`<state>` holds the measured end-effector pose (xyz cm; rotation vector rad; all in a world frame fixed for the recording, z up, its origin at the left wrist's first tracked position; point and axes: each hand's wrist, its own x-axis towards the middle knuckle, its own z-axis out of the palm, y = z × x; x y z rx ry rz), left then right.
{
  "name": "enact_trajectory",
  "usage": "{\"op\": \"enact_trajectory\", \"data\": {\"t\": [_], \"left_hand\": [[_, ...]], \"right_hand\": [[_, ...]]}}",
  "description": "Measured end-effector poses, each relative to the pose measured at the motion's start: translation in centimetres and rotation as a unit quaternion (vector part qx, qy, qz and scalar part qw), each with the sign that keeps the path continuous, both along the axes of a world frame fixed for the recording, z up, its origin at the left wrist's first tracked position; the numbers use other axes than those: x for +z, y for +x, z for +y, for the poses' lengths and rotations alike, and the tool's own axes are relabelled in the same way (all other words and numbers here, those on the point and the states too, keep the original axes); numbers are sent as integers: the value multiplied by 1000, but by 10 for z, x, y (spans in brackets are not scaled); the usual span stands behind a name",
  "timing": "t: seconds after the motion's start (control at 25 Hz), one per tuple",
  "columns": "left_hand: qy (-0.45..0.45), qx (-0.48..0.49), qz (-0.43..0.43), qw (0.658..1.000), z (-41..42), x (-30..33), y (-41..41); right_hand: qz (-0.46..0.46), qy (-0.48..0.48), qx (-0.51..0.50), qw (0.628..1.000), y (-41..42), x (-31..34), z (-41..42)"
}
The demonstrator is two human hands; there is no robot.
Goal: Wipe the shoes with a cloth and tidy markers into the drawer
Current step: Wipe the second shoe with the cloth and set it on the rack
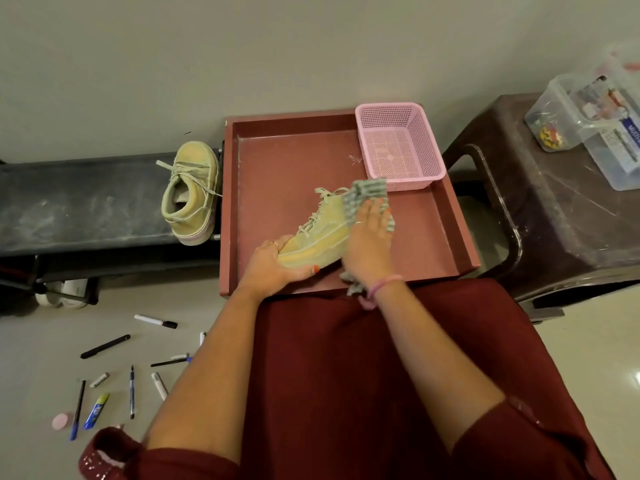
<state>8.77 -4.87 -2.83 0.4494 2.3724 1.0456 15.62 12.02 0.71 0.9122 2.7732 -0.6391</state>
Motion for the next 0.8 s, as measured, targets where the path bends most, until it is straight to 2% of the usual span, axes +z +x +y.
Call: {"op": "enact_trajectory", "data": {"t": [0.08, 0.16, 0.28, 0.36, 0.52, 0.6, 0.68, 0.8], "left_hand": [[-20, -7, 6, 1000, 2, -1, 0], [-35, -20, 18, 999, 3, 1, 2], [-1, -26, 24, 999, 1, 2, 6], [14, -13, 32, 999, 1, 3, 10], [9, 11, 18, 1000, 2, 3, 11], [-25, -5, 25, 999, 3, 2, 10], [-29, -14, 19, 999, 3, 2, 6], [-19, -18, 9, 1000, 2, 1, 5]], "right_hand": [[-2, 85, 105, 991, 13, 3, -43], [-21, 89, 183, 979, 21, 7, -61], [-17, 66, 252, 965, 18, 13, -57], [-8, 88, 297, 951, 15, 12, -48], [48, 224, 433, 872, 17, 11, -2], [84, 300, 434, 845, 18, 14, 25], [89, 307, 414, 852, 18, 12, 46], [98, 228, 302, 921, 17, 5, 66]]}}
